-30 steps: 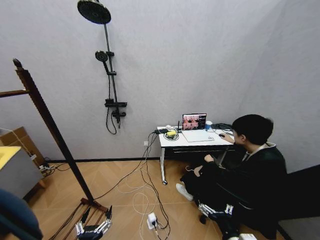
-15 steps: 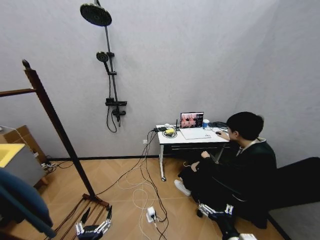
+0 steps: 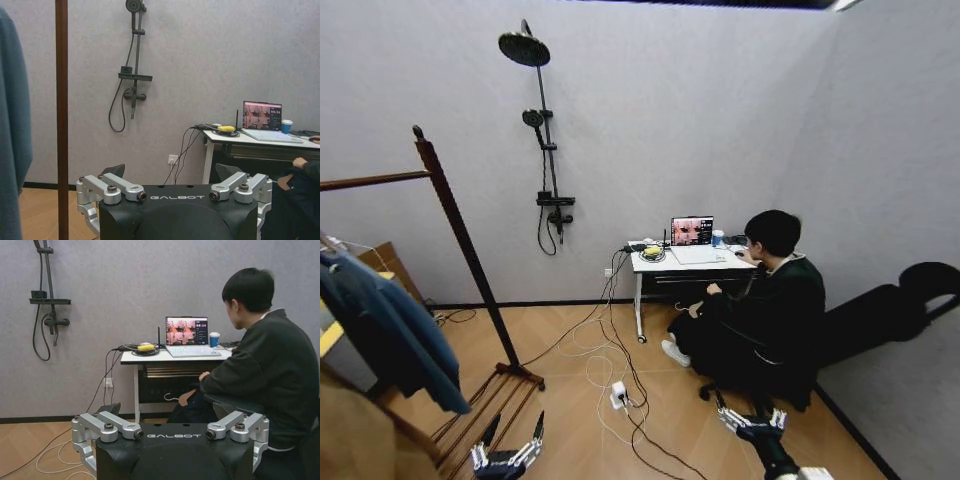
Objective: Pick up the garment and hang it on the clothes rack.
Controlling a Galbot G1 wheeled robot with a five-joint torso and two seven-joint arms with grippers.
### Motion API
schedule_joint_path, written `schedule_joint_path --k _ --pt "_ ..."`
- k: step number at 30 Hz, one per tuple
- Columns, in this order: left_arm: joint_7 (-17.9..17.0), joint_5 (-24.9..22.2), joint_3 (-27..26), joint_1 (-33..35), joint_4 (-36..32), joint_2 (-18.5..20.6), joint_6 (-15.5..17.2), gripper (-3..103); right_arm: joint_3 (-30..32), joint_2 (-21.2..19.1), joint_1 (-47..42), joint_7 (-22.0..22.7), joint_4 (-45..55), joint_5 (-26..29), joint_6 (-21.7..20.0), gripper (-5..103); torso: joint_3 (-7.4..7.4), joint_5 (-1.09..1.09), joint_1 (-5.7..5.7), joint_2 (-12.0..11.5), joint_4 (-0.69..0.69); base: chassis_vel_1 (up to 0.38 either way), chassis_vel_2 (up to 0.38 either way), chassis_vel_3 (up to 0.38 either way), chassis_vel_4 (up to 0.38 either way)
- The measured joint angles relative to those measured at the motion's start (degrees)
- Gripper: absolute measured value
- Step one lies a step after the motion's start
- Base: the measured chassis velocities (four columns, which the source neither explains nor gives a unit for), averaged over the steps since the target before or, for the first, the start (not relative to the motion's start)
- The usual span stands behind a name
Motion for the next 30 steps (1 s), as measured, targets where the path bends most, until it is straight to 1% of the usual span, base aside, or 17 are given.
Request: schedule_joint_path --k 1,3,4,5,6,7,8,10,11,12,13,15,20,21,24,28,30 --pt "0.0 0.0 0.0 0.0 0.0 0.0 0.0 100 0.0 0.0 0.0 0.0 0.0 0.0 0.0 100 -0.02 -0.09 -0.03 0.0 0.00 0.385 -0.314 -0.354 0.323" --pt "0.0 0.0 0.0 0.0 0.0 0.0 0.0 100 0.0 0.0 0.0 0.0 0.0 0.0 0.0 100 -0.01 -0.08 -0.02 0.0 0.00 0.392 -0.301 -0.376 0.282" --pt "0.1 0.0 0.0 0.0 0.0 0.0 0.0 100 0.0 0.0 0.0 0.0 0.0 0.0 0.0 100 0.00 -0.02 -0.01 0.0 -0.01 0.399 -0.216 -0.401 0.241" --pt "0.1 0.0 0.0 0.0 0.0 0.0 0.0 100 0.0 0.0 0.0 0.0 0.0 0.0 0.0 100 0.00 -0.02 -0.01 0.0 -0.01 0.399 -0.216 -0.401 0.241" --pt "0.1 0.0 0.0 0.0 0.0 0.0 0.0 100 0.0 0.0 0.0 0.0 0.0 0.0 0.0 100 -0.01 -0.03 -0.03 0.0 -0.01 0.402 -0.216 -0.390 0.182" --pt "0.0 0.0 0.0 0.0 0.0 0.0 0.0 100 0.0 0.0 0.0 0.0 0.0 0.0 0.0 100 -0.01 -0.12 -0.03 0.0 0.02 0.354 -0.192 -0.334 0.176" --pt "0.0 0.0 0.0 0.0 0.0 0.0 0.0 100 0.0 0.0 0.0 0.0 0.0 0.0 0.0 100 -0.01 -0.12 -0.03 0.0 0.02 0.354 -0.192 -0.334 0.176" --pt "0.0 0.0 0.0 0.0 0.0 0.0 0.0 100 0.0 0.0 0.0 0.0 0.0 0.0 0.0 100 -0.01 0.00 -0.03 0.0 -0.02 0.366 -0.023 -0.357 0.041" --pt "0.0 0.0 0.0 0.0 0.0 0.0 0.0 100 0.0 0.0 0.0 0.0 0.0 0.0 0.0 100 -0.01 -0.01 -0.04 0.0 -0.01 0.282 -0.032 -0.380 -0.027" --pt "0.0 0.0 0.0 0.0 0.0 0.0 0.0 100 0.0 0.0 0.0 0.0 0.0 0.0 0.0 100 -0.01 -0.09 -0.04 0.0 0.01 0.282 0.103 -0.272 -0.027" --pt "0.0 0.0 0.0 0.0 0.0 0.0 0.0 100 0.0 0.0 0.0 0.0 0.0 0.0 0.0 100 -0.01 -0.11 -0.02 0.0 0.01 0.188 0.103 -0.206 -0.065" --pt "0.0 0.0 0.0 0.0 0.0 0.0 0.0 100 0.0 0.0 0.0 0.0 0.0 0.0 0.0 100 -0.01 -0.09 -0.02 0.0 -0.01 0.156 0.095 -0.206 -0.065" --pt "0.0 0.0 0.0 0.0 0.0 0.0 0.0 100 0.0 0.0 0.0 0.0 0.0 0.0 0.0 100 0.00 -0.08 0.02 0.0 -0.01 0.054 0.038 -0.053 -0.082" --pt "0.0 0.0 0.0 0.0 0.0 0.0 0.0 100 0.0 0.0 0.0 0.0 0.0 0.0 0.0 100 0.02 -0.03 0.06 0.0 0.01 -0.009 0.055 0.067 -0.043" --pt "0.0 0.0 0.0 0.0 0.0 0.0 0.0 100 0.0 0.0 0.0 0.0 0.0 0.0 0.0 100 0.02 -0.06 0.08 0.0 0.01 -0.061 0.023 0.094 -0.021" --pt "0.0 0.0 0.0 0.0 0.0 0.0 0.0 100 0.0 0.0 0.0 0.0 0.0 0.0 0.0 100 0.03 -0.03 0.10 -0.1 0.01 -0.063 0.006 0.061 0.001" --pt "0.0 0.0 0.0 0.0 0.0 0.0 0.0 100 0.0 0.0 0.0 0.0 0.0 0.0 0.0 100 0.02 -0.07 0.08 0.0 0.00 0.000 0.000 0.000 0.000"
